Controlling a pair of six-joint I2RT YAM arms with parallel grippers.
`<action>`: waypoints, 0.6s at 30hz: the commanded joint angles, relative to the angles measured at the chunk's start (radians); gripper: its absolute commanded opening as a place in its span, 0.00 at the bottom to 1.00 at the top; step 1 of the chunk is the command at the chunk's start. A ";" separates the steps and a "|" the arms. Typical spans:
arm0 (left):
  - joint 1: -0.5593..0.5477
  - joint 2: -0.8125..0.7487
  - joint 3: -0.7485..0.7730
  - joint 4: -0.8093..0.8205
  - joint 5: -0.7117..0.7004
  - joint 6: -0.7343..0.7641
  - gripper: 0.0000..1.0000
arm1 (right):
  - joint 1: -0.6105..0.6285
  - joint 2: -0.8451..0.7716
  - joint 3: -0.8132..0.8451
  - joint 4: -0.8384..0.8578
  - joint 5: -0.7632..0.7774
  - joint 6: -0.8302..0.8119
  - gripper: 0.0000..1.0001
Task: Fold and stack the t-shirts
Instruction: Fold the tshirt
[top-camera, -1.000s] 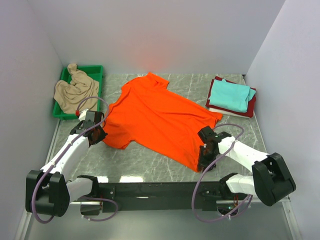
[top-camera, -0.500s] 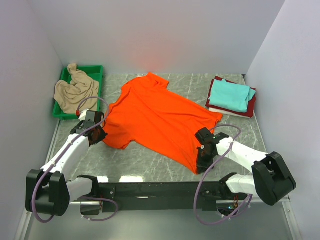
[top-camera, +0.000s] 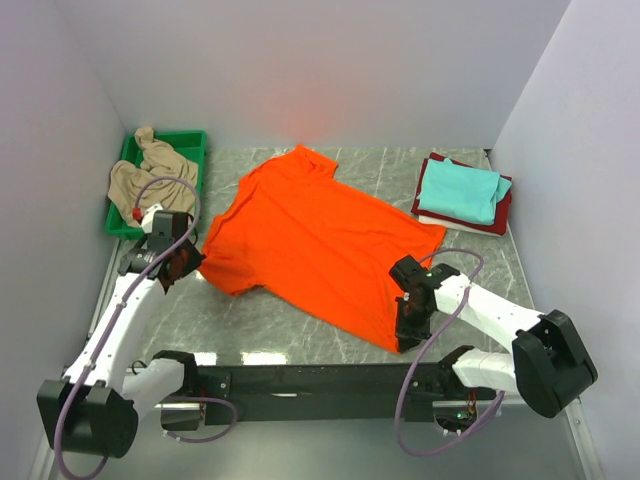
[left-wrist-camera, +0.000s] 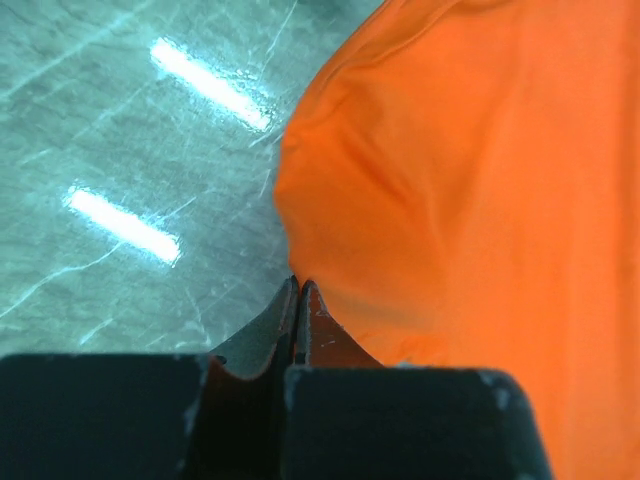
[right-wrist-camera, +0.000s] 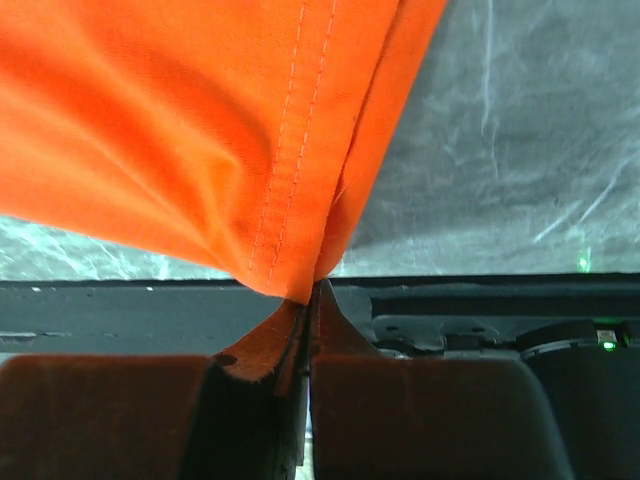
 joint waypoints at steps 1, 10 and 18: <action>0.008 -0.045 0.071 -0.098 0.006 -0.008 0.00 | 0.022 -0.022 0.020 -0.063 -0.007 0.006 0.00; 0.008 -0.115 0.105 -0.178 -0.004 -0.020 0.00 | 0.068 -0.051 -0.003 -0.073 -0.031 0.037 0.00; 0.006 -0.080 0.088 -0.005 0.150 0.072 0.00 | 0.066 -0.121 0.012 -0.023 -0.014 0.115 0.00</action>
